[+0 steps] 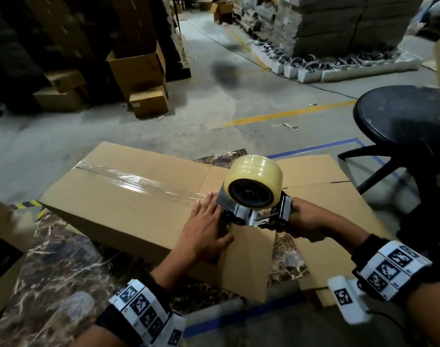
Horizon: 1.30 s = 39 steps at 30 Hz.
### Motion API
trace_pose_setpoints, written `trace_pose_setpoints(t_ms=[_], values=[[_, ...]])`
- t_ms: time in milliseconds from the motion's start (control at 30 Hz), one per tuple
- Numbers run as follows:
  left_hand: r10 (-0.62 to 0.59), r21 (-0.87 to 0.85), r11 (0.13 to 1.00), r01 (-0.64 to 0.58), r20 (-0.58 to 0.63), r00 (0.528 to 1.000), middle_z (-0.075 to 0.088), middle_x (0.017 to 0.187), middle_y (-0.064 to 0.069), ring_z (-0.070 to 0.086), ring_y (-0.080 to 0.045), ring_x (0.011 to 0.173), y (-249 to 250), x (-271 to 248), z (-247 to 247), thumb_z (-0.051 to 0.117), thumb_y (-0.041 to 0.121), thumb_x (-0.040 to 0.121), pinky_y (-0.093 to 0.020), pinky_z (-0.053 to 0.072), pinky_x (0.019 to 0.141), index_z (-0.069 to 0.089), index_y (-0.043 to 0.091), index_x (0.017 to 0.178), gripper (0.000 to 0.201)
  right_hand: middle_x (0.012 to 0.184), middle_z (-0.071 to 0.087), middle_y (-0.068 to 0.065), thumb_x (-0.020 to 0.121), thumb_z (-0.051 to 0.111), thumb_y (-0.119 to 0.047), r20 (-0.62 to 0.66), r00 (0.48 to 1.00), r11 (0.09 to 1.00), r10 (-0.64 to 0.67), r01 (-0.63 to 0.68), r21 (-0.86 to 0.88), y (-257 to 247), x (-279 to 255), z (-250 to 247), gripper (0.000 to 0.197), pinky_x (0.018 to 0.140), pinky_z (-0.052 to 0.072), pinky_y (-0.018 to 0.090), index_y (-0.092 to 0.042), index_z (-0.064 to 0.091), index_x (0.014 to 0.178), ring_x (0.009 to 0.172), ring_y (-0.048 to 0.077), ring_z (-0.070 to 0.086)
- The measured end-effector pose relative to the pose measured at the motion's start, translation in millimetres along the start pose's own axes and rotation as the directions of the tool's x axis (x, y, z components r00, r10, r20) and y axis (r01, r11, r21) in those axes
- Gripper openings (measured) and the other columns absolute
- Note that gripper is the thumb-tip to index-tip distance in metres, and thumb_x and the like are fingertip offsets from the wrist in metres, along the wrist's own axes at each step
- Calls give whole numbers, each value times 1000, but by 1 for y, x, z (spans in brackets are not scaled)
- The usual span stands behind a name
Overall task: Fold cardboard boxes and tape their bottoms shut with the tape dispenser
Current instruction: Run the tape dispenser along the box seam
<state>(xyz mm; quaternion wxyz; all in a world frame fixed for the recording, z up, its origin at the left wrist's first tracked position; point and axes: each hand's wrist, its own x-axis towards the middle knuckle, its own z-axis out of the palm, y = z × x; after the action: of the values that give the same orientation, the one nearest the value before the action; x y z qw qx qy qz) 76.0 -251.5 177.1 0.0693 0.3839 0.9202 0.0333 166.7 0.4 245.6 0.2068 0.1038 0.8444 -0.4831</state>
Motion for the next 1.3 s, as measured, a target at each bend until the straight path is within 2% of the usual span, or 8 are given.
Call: trace_pose_setpoints(t_ms=[133,333,467,600,700,767,967,1300], values=[[-1,-20,1000,1,6,1000,-13,164,-2,-20,-17,149,7,-1,0,15,70,76,-39,-7,123,-5,24,156,95,69,67,2,72,62,-22,-14,998,997,-66,65,-31,10,-7,-4,16,51,44,27,-12,71,81,56,12,54],[-44,-29,999,45,20,999,-21,162,-2,-22,-16,148,11,-3,-4,23,65,84,-36,-8,123,-11,17,156,93,67,63,12,78,65,-17,-48,999,998,1,-4,-65,53,-23,-18,14,50,44,29,-4,64,85,55,17,54],[-44,-15,999,44,29,999,-21,161,-2,-22,-16,148,13,-1,-3,25,61,85,-36,-8,123,-11,18,155,89,67,63,-1,82,69,-11,-80,997,1000,10,-8,27,60,-12,3,15,50,42,25,-8,64,96,53,7,53],[-62,-23,998,62,4,998,-17,163,-2,-20,-16,148,1,3,-3,18,64,84,-35,-6,123,-9,19,155,88,84,70,3,84,69,-3,-132,990,997,-41,49,60,57,13,28,22,51,42,13,-8,67,105,58,-5,57],[-74,-23,997,75,26,997,-18,162,-1,-20,-15,148,-1,5,-4,16,64,82,-36,-5,123,-10,18,155,90,80,68,8,77,70,-8,-88,995,980,40,-21,199,62,16,32,18,59,46,27,-9,67,95,66,11,59],[-81,-14,997,82,33,996,-20,162,-1,-21,-15,148,1,5,-3,17,65,81,-37,-4,124,-13,19,154,91,72,61,10,78,69,-3,-18,989,948,147,-135,288,66,13,36,10,55,46,32,-6,62,85,62,21,56],[-75,10,997,75,18,997,-20,162,-2,-20,-14,148,0,3,-3,7,69,74,-35,-5,123,-13,18,155,97,56,51,8,87,59,3,49,935,793,352,-325,516,101,6,69,17,49,41,29,-5,57,72,45,17,48],[-56,-112,992,56,0,998,-17,159,8,-17,-9,148,-3,5,-7,-20,86,68,-33,-6,123,-4,22,156,109,54,50,8,89,58,0,-100,947,665,305,-136,735,69,2,47,17,45,41,26,-2,56,72,43,18,48]])
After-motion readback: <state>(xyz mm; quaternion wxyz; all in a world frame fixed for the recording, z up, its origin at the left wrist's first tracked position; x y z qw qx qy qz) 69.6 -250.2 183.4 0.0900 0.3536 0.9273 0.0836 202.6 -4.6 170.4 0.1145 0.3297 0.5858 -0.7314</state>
